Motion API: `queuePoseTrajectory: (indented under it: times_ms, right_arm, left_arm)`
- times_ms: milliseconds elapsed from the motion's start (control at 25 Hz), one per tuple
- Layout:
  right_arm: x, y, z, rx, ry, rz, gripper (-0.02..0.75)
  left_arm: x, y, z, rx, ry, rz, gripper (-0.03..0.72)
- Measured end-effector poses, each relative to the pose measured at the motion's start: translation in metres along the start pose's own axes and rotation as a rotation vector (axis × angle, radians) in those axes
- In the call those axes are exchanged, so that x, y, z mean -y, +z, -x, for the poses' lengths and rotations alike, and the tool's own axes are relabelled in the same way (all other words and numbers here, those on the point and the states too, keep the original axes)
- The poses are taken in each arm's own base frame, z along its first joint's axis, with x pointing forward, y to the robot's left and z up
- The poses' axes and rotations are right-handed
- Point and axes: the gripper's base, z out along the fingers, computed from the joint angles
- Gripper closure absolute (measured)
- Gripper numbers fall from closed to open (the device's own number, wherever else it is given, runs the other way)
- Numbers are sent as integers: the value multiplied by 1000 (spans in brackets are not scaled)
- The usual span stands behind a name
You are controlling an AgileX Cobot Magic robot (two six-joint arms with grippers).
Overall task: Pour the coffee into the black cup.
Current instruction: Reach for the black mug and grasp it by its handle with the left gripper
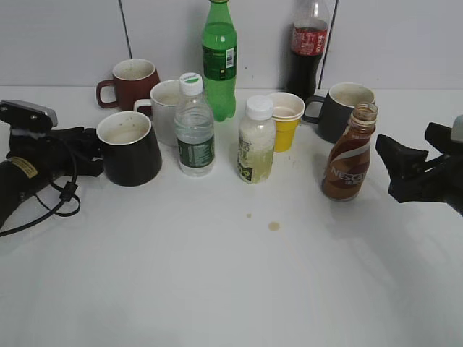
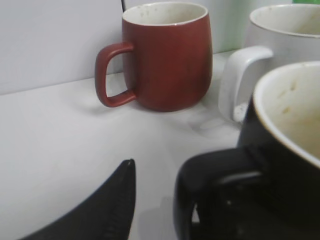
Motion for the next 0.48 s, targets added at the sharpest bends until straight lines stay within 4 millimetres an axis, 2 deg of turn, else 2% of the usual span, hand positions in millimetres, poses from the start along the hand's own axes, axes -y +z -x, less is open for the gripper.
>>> queuePoseTrajectory:
  times_ms: [280,480]
  right_arm:
    - [0,0,0,1,-12,0,152]
    - [0,1,-2,-7,-19,1,152]
  left_arm:
    - [-1,18,-5,20,22,-35,379]
    - [0,28,-2,32,54,-73,480]
